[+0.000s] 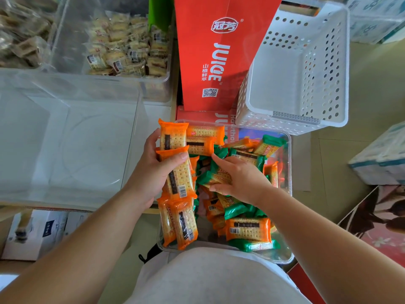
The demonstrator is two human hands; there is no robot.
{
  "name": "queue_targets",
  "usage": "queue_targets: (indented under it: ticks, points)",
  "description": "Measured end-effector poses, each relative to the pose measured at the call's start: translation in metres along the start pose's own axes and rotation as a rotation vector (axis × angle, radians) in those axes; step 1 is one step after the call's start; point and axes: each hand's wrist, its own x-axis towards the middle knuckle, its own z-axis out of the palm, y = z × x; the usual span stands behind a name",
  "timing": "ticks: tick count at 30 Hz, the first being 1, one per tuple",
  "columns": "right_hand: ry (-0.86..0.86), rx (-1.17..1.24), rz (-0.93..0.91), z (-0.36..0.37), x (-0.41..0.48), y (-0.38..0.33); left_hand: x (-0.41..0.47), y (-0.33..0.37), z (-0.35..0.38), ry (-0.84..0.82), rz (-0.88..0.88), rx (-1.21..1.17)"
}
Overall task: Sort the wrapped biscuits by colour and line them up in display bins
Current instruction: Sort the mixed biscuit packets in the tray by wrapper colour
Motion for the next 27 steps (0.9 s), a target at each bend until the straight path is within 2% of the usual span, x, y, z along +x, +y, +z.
queue_targets:
  ticks: [2, 6, 8, 11, 14, 16, 20, 24, 27]
  points:
    - [0.028, 0.125, 0.004, 0.003, -0.001, 0.002, 0.0, -0.001, -0.001, -0.003, 0.003, 0.003]
    - [0.139, 0.489, 0.168, 0.007, -0.007, 0.004, -0.001, -0.001, -0.002, -0.012, 0.004, 0.0]
    - [0.132, 0.715, 0.219, 0.006, -0.009, 0.008, -0.002, -0.001, -0.002, -0.015, 0.008, 0.003]
    - [0.106, 0.897, 0.174, 0.002, -0.013, 0.008, -0.001, -0.001, -0.002, -0.013, 0.011, 0.002]
    - [0.057, 0.799, 0.197, -0.007, -0.013, 0.004, 0.0, -0.001, -0.002, -0.007, 0.007, -0.004]
    - [0.019, 0.617, 0.236, -0.01, -0.008, 0.002, 0.0, -0.002, -0.002, -0.007, 0.006, -0.001]
    - [0.102, 0.341, 0.237, -0.017, 0.002, -0.001, 0.0, -0.003, -0.003, -0.006, 0.003, -0.002]
    - [0.169, 0.048, 0.093, -0.024, 0.009, 0.011, 0.001, -0.003, -0.004, -0.011, 0.009, 0.003]
    - [0.128, -0.022, 0.051, -0.032, 0.011, 0.018, 0.001, -0.005, -0.005, -0.02, 0.01, 0.003]
